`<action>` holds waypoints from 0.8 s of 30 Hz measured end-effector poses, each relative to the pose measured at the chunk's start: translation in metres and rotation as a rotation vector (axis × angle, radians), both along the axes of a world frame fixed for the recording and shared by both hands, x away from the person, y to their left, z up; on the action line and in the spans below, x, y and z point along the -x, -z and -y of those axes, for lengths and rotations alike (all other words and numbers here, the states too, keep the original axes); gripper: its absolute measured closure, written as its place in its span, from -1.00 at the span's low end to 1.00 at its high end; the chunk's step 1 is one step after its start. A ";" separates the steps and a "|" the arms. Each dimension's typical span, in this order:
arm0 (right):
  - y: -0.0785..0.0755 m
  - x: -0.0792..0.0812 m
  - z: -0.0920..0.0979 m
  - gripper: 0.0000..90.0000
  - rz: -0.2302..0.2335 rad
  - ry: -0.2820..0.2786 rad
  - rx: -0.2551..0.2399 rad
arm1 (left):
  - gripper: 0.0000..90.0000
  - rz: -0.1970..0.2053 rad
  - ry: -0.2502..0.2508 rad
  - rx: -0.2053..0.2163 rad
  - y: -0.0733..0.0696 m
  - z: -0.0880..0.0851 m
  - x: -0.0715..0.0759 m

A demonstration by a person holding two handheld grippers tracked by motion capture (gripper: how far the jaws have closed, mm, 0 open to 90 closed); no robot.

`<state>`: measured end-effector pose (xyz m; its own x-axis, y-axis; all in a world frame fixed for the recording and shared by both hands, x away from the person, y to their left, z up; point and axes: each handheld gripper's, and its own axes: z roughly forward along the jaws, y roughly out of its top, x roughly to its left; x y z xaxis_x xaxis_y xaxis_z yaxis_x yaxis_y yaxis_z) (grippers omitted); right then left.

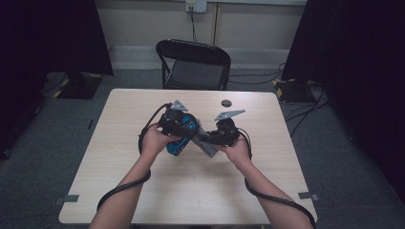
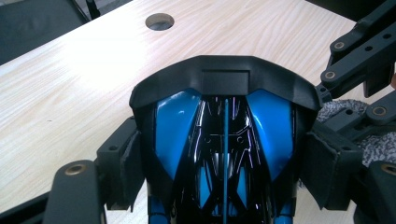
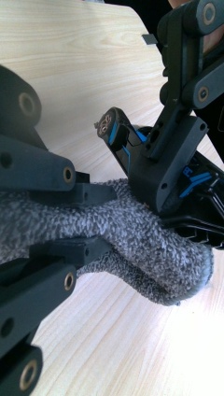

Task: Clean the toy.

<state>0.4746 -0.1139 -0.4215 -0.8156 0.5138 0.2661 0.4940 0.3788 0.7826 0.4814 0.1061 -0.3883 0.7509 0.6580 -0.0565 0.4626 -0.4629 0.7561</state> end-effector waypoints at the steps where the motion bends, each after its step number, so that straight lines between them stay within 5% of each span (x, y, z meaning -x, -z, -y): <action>1: 0.000 0.000 0.000 0.74 0.000 0.000 0.006 | -0.44 0.000 0.000 0.000 0.001 0.001 0.000; 14: 0.007 0.005 -0.012 0.74 0.006 -0.040 0.049 | -0.44 0.012 0.009 0.008 -0.004 0.004 0.001; 24: 0.011 0.012 -0.021 0.74 -0.002 -0.068 0.031 | -0.44 0.016 -0.003 0.016 -0.007 0.001 -0.001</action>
